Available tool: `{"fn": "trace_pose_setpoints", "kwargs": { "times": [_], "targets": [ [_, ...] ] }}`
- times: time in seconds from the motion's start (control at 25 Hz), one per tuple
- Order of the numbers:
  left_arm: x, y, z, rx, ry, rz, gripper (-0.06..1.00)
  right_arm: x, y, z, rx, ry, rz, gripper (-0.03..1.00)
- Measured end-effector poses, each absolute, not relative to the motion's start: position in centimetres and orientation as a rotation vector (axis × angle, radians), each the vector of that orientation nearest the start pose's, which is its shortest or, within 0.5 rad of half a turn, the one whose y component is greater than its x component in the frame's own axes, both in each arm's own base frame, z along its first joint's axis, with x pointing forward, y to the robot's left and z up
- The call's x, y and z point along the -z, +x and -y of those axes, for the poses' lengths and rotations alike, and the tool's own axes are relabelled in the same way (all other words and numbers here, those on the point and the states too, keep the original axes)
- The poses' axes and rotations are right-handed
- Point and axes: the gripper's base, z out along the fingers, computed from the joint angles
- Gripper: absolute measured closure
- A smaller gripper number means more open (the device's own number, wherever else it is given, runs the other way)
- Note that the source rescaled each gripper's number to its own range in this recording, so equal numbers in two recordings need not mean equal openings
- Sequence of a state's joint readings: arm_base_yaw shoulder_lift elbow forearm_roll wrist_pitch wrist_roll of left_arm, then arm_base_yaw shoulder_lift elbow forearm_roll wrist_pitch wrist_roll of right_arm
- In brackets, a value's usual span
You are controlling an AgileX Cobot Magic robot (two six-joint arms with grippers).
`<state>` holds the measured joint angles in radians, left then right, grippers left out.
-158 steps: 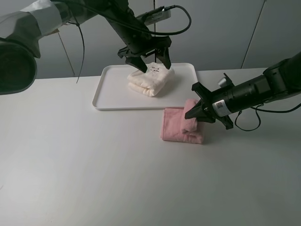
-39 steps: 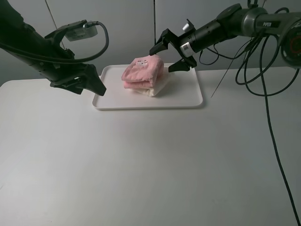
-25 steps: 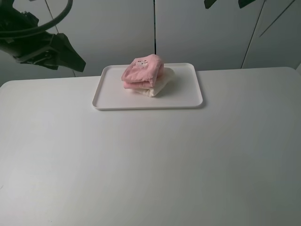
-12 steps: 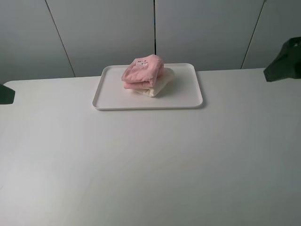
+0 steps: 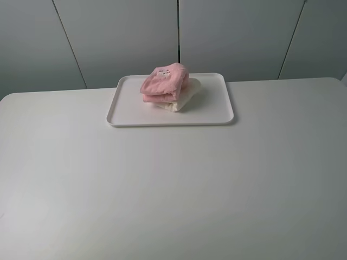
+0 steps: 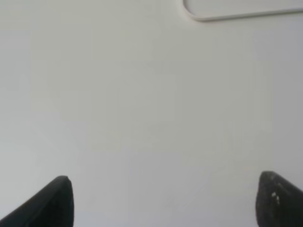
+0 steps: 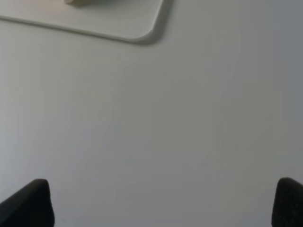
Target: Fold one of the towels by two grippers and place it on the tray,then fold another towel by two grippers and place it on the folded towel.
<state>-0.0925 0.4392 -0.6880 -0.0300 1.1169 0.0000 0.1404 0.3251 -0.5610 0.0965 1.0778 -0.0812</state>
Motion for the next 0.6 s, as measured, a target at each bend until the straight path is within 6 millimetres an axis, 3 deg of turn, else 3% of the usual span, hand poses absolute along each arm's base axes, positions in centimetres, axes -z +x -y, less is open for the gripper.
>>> {"fn": "trace_pose_setpoints", "kwargs": {
  "times": [0.12,0.36,0.6],
  "targets": [
    [-30.5,4.3,0.6,0.072,0.107,-2.337,-0.04,-27.9,2.3,-1.1,-0.158,-0.235,-2.276,-0.03],
    [-29.0,1.8,0.2,0.063,0.080,-2.202,-0.05,-28.0,-0.2,-0.7,-0.157,-0.223,-2.117,-0.03],
    [-28.0,-0.5,-0.1,0.069,0.051,-2.072,-0.05,-27.8,-1.0,-0.6,-0.157,-0.218,-2.066,-0.03]
  ]
}}
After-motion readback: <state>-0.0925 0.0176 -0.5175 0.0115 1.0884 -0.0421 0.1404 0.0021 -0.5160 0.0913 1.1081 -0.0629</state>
